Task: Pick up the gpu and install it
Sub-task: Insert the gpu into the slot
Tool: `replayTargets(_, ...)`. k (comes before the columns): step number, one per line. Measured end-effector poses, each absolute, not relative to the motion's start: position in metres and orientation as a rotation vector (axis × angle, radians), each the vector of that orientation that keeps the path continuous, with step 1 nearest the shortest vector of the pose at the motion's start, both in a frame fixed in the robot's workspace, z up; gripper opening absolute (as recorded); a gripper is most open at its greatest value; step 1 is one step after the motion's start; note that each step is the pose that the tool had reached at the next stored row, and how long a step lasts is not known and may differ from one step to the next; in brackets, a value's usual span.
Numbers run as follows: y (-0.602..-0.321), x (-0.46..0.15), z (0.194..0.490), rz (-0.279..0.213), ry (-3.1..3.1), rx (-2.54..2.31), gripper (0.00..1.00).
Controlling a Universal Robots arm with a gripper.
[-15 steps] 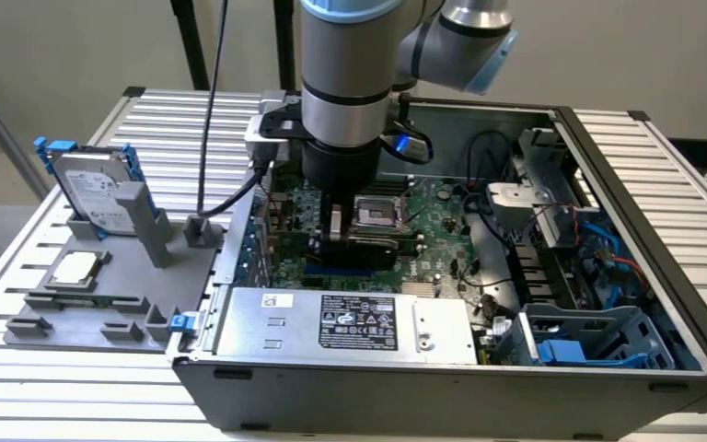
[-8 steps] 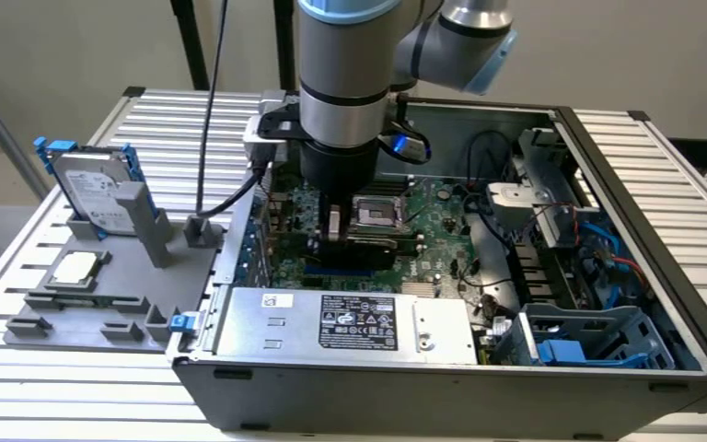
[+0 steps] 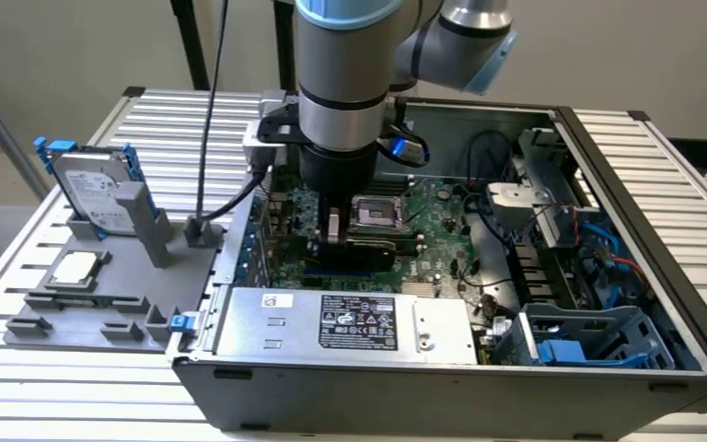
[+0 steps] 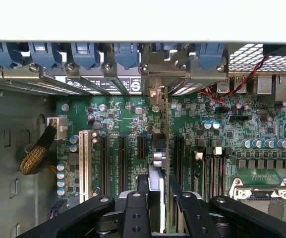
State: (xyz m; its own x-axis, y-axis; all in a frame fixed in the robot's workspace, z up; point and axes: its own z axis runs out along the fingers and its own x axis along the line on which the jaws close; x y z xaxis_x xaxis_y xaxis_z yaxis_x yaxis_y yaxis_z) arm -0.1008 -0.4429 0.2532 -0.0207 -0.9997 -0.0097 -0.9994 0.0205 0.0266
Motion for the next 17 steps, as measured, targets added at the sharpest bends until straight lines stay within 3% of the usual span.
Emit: replayTargets(17, -0.4429, -0.1008, 0.2476, -0.041, -2.205, 2.218, 0.27)
